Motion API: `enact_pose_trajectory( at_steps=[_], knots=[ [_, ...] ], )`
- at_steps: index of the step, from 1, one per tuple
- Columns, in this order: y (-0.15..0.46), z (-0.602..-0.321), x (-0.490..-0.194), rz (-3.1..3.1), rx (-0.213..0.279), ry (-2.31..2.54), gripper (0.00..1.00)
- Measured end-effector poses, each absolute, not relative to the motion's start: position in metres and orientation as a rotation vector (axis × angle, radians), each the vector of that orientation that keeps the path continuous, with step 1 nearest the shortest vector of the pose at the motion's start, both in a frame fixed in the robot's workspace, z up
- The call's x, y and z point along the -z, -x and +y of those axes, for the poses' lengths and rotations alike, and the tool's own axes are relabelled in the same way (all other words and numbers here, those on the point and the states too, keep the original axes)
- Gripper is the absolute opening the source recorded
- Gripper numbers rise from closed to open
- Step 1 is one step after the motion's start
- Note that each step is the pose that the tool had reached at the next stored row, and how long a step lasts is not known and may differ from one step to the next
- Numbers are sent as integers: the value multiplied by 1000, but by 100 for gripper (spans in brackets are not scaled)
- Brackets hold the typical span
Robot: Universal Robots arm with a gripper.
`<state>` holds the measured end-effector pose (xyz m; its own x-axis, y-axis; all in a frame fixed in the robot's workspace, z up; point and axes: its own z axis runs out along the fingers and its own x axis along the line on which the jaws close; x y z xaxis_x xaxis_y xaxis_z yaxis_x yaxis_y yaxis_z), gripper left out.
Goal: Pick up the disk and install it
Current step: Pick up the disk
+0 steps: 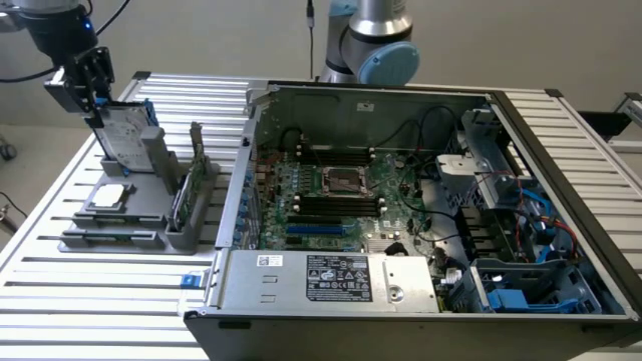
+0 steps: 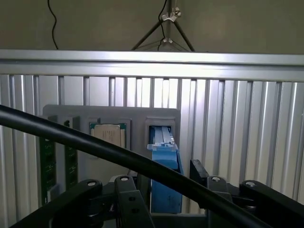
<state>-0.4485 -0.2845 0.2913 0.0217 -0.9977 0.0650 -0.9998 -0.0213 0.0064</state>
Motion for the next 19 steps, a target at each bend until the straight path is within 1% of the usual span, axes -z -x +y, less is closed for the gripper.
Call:
enact_pose_trajectory(
  at_steps=[16, 17, 18, 19],
  knots=[
    [449, -287, -288, -2163, -66, -2209, 54],
    [449, -287, -288, -2163, -66, -2209, 52],
    [449, -287, -288, -2162, -66, -2209, 45],
    [449, -287, -288, -2162, -66, -2209, 45]
  ],
)
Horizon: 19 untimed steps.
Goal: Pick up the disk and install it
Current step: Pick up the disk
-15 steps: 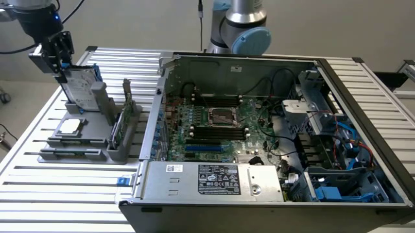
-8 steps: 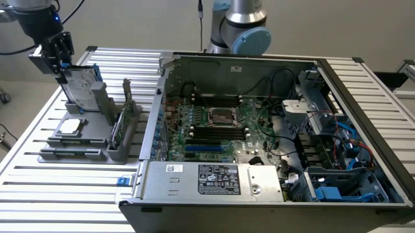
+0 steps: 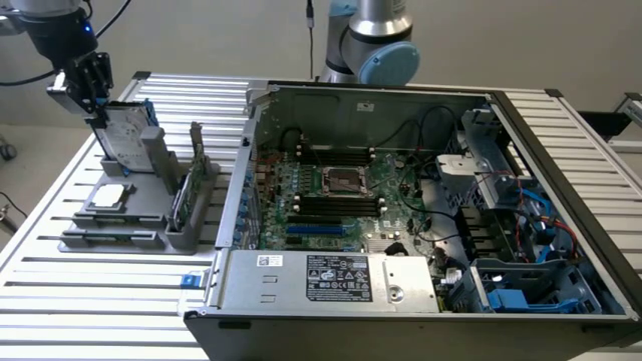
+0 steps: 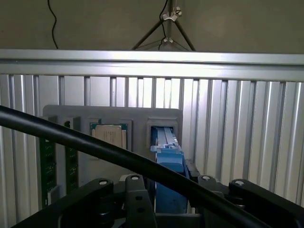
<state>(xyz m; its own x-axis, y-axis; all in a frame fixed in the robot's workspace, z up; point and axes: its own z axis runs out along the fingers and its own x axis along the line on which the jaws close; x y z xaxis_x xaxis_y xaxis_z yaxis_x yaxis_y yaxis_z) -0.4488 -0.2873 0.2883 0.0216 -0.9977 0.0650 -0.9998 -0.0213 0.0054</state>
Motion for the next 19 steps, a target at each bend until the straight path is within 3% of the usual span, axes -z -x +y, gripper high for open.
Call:
enact_pose_trajectory(
  at_steps=[1, 19],
  knots=[
    [449, -287, -288, -2162, -66, -2209, 38],
    [449, -287, -287, -2159, -74, -2205, 33]
  ],
)
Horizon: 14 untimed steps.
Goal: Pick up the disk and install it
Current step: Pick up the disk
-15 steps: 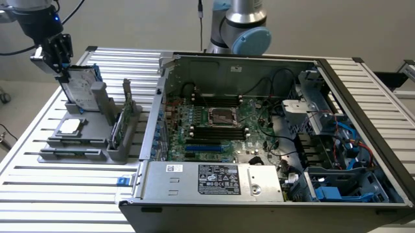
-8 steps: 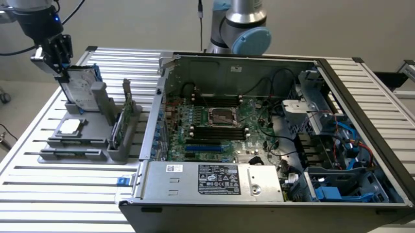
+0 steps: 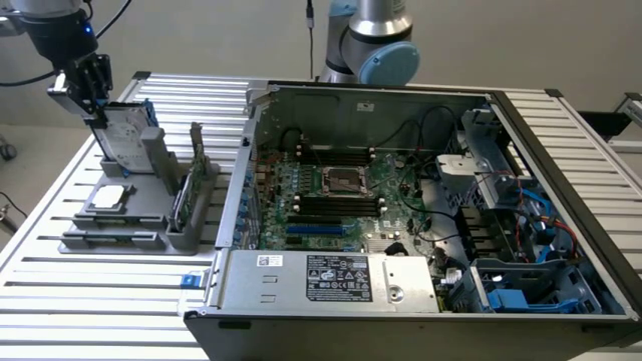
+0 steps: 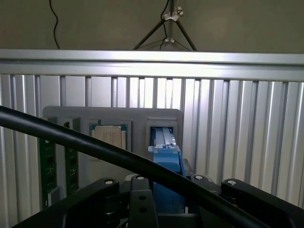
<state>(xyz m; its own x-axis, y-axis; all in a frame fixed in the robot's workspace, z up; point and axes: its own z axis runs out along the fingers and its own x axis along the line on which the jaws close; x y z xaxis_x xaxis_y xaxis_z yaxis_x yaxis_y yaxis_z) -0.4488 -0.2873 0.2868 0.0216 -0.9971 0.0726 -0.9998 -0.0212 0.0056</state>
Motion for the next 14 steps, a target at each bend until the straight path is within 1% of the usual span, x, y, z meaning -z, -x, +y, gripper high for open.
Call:
enact_pose_trajectory(
  at_steps=[14],
  knots=[
    [449, -287, -287, -2159, -75, -2205, 33]
  ],
)
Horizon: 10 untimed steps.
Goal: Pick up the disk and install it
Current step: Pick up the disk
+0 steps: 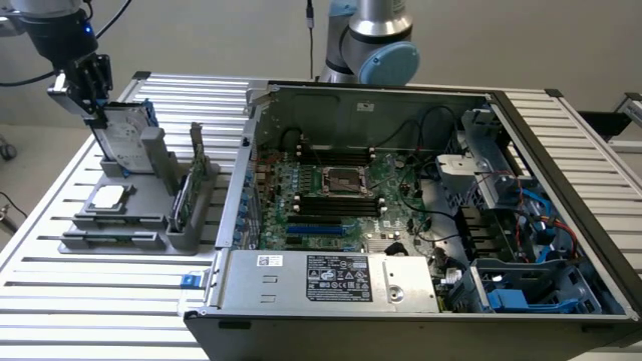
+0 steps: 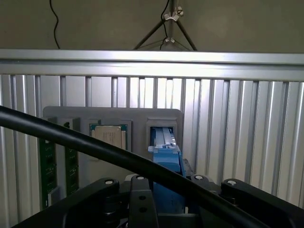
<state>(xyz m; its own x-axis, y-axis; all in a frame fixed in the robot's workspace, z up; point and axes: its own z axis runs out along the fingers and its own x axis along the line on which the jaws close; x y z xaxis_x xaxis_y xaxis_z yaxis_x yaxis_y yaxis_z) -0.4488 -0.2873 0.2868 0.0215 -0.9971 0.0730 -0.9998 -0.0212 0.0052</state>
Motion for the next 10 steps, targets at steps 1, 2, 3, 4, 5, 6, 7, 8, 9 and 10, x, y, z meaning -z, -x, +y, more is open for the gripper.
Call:
enact_pose_trajectory(
  at_steps=[1, 2, 3, 4, 5, 6, 7, 8, 9, 10],
  knots=[
    [449, -287, -287, -2159, -75, -2205, 33],
    [449, -287, -288, -2158, -75, -2205, 33],
    [449, -287, -288, -2158, -75, -2205, 33],
    [449, -287, -289, -2158, -75, -2205, 33],
    [449, -287, -290, -2158, -75, -2205, 33],
    [449, -287, -291, -2158, -75, -2205, 33],
    [449, -287, -291, -2158, -75, -2205, 33],
    [449, -287, -292, -2158, -75, -2205, 33],
    [449, -287, -293, -2158, -75, -2205, 33],
    [449, -287, -294, -2158, -75, -2205, 33]
  ],
)
